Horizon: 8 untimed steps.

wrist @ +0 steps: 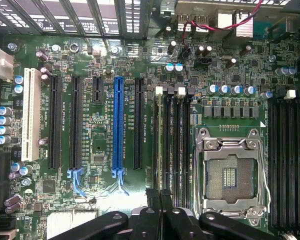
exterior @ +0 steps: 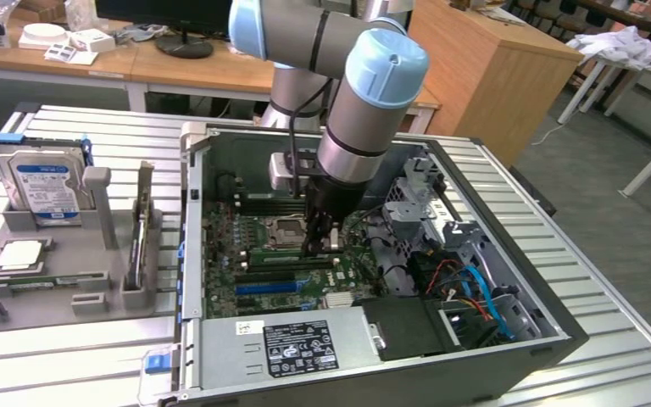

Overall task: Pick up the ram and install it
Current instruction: 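Insert the ram into the slot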

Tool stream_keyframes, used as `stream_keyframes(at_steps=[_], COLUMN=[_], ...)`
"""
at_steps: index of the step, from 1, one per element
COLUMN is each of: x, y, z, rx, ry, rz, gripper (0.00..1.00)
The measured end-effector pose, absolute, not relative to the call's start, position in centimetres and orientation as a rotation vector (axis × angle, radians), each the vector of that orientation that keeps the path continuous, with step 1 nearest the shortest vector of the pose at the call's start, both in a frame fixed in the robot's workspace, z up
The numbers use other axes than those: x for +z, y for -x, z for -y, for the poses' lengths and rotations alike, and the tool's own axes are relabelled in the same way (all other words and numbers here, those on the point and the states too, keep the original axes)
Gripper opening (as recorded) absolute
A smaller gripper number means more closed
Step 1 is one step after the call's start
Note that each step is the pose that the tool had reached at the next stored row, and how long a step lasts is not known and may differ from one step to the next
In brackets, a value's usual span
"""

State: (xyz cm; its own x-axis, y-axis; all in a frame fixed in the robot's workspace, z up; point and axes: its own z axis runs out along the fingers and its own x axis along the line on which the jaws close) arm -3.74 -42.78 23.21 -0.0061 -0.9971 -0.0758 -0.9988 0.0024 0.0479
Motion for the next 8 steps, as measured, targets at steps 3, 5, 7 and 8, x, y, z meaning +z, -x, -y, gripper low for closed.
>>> stream_keyframes(at_steps=[3,5,7,8], x=[23.19,23.04,23.05,23.05], y=[3.74,3.74,3.75,3.75], z=[42.77,42.77,42.77,42.77], rx=[0.137,0.137,0.137,0.137], ry=[2.200,2.200,2.200,2.200], rz=[-2.210,-2.209,-2.210,-2.210], gripper=[0.12,0.12,0.12,0.12])
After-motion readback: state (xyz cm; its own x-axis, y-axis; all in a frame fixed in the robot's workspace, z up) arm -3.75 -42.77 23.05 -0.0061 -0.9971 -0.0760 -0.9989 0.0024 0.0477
